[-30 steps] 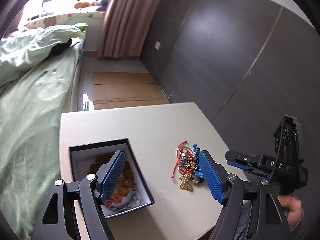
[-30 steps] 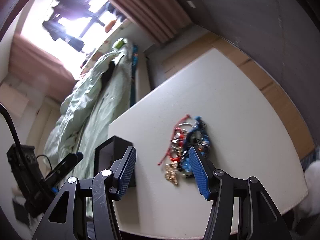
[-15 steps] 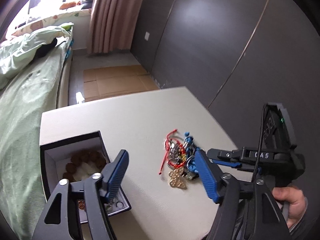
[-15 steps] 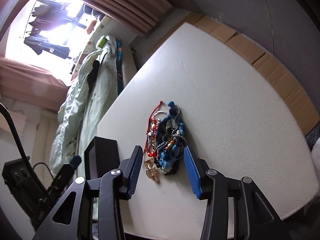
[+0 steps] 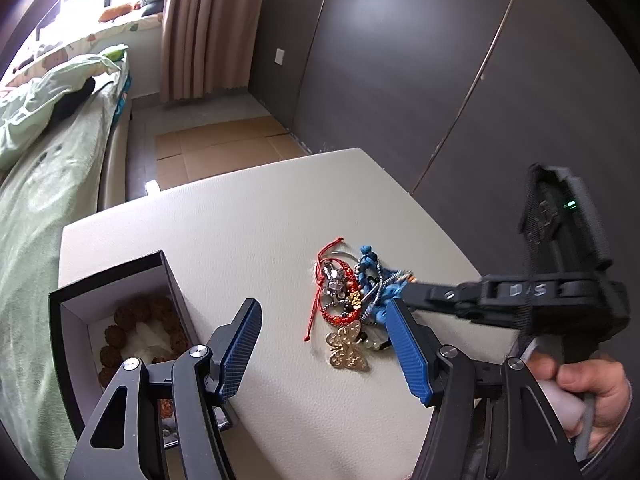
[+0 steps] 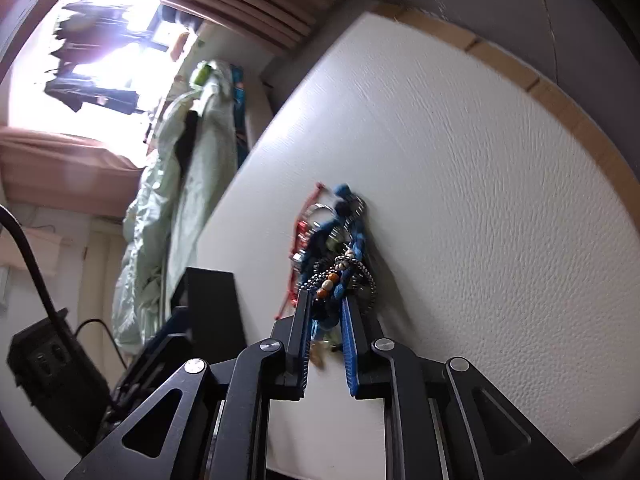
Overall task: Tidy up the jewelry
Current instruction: 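Close the right gripper on the blue beaded bracelet in the pile, then lift blue beaded bracelet with right gripper while left gripper grasps a silver chain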
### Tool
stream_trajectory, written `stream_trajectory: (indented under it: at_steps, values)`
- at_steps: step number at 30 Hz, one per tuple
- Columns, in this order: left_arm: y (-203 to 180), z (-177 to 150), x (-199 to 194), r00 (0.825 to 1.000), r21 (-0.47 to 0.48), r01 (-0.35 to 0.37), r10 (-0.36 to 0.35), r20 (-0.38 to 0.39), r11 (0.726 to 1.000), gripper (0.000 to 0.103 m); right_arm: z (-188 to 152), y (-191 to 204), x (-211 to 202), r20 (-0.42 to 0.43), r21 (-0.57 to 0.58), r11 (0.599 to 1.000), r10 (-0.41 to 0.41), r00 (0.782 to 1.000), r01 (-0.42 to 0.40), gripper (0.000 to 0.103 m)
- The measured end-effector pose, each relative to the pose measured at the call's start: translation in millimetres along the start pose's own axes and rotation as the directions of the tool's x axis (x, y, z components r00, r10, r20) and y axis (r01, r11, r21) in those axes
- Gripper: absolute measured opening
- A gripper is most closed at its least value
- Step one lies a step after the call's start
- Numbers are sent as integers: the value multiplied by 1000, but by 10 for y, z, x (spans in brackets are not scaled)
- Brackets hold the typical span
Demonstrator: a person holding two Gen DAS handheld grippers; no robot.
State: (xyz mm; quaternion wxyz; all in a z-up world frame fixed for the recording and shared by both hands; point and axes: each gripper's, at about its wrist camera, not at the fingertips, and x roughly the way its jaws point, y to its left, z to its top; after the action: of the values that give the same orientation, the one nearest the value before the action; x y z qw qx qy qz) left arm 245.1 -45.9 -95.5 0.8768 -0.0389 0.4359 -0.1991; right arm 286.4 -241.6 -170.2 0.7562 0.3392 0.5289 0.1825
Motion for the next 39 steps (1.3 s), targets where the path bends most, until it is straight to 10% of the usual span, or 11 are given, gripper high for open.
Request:
stream_trajectory:
  at_steps: [20,39]
  values:
    - [-210,12,177,1000,49,19,-18,-23,999,66,18,344,-799,248,-154,961,264,932,-231,15]
    - [-741,243,803,993,261,50,-20,-118,964,46,180,-137,-1227,393,-10,976,202,897,-215,15]
